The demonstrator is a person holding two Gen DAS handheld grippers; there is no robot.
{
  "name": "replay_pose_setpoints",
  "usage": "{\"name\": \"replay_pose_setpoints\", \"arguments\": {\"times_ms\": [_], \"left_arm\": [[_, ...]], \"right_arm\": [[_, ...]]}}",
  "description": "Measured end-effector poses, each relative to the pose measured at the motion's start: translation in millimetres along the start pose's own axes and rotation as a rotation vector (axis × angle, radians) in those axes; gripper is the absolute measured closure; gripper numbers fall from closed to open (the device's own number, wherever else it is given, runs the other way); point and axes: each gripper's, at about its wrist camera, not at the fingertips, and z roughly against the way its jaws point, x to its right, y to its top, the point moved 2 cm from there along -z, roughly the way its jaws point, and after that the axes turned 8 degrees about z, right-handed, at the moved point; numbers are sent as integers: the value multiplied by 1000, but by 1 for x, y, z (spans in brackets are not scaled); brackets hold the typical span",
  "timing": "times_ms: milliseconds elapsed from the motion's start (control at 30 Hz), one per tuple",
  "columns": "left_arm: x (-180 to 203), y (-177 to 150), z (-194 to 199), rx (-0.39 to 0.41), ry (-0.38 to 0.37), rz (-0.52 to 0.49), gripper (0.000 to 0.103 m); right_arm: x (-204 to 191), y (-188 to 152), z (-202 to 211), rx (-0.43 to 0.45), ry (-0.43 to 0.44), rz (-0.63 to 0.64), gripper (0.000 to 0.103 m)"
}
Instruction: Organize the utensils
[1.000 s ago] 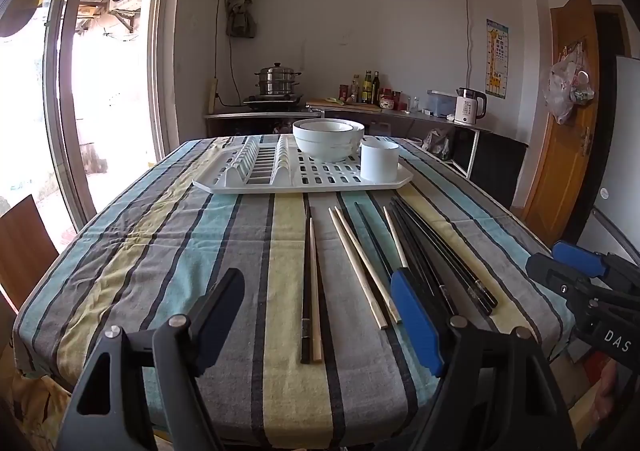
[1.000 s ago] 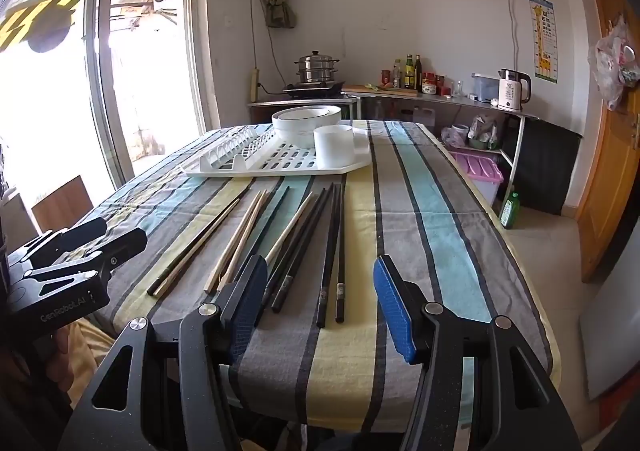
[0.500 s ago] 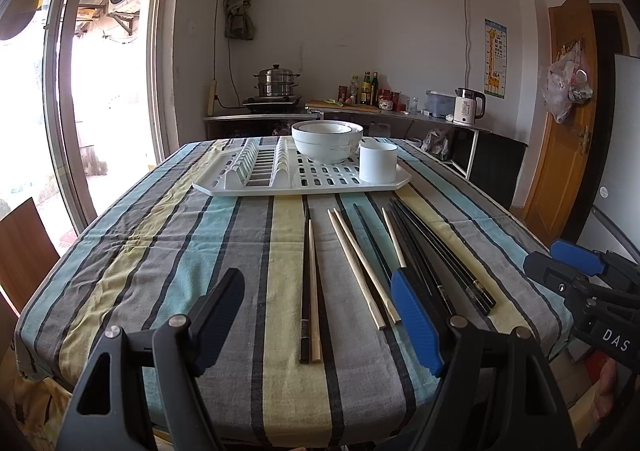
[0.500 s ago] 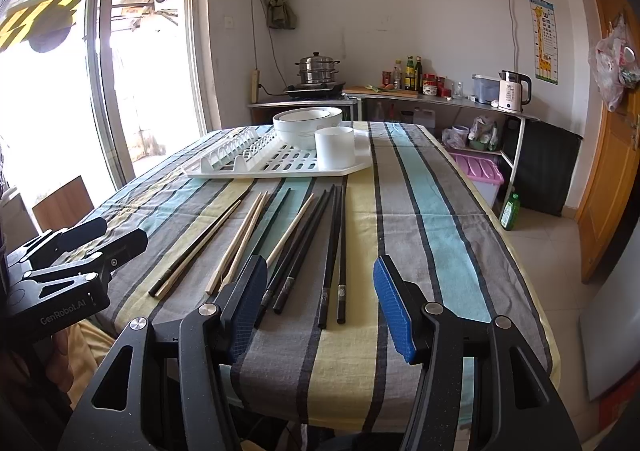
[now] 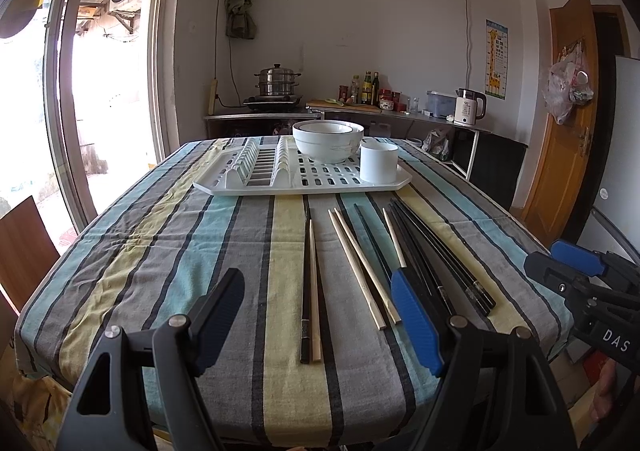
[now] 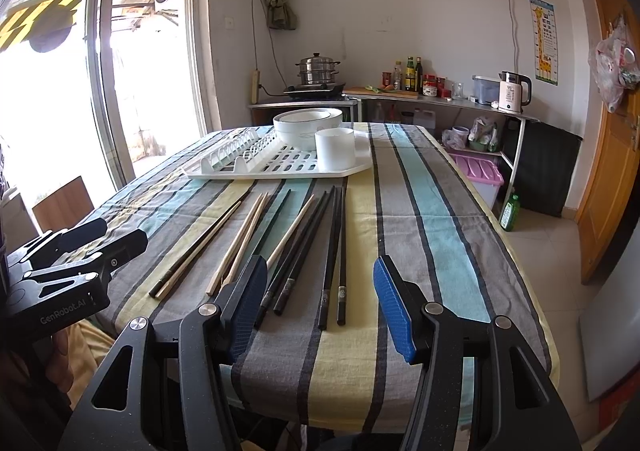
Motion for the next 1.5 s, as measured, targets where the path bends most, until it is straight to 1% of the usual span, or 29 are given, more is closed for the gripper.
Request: {"name": "replay_pose_setpoints", "arguments": {"times_ms": [1500], "left_arm": [[5,1,-3,-7,5,-3,25]], "right_arm": [[0,3,-2,-1,3,2,47]]}}
